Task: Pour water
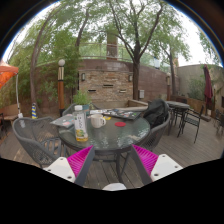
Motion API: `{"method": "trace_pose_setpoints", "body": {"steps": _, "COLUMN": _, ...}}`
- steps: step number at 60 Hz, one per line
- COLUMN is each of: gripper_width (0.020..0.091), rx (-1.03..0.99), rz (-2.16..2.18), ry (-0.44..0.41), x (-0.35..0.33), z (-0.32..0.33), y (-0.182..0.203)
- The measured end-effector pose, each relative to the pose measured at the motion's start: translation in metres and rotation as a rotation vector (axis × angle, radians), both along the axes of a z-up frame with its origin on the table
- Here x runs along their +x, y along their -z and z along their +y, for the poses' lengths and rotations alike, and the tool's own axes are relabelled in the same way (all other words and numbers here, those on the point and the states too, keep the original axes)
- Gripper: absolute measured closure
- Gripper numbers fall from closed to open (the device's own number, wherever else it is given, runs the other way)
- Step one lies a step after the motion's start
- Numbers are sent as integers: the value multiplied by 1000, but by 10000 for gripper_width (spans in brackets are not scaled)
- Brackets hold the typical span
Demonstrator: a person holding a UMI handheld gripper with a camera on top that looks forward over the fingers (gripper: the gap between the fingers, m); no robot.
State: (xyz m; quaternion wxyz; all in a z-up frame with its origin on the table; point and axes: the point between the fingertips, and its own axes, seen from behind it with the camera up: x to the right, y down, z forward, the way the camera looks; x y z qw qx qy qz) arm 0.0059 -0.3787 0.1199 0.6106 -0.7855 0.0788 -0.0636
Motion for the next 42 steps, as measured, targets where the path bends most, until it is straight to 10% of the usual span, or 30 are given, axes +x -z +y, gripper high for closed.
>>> {"method": "trace_pose_setpoints", "body": {"steps": 15, "gripper_width": 291, "rx": 8, "rz": -13, "ry": 50, "x": -2, "z": 3, "y": 0}}
{"method": "trace_pose_setpoints", "body": {"steps": 42, "gripper_width": 291, "rx": 91, "rz": -21, "ry": -150, "x": -93, "z": 138, "y": 13}}
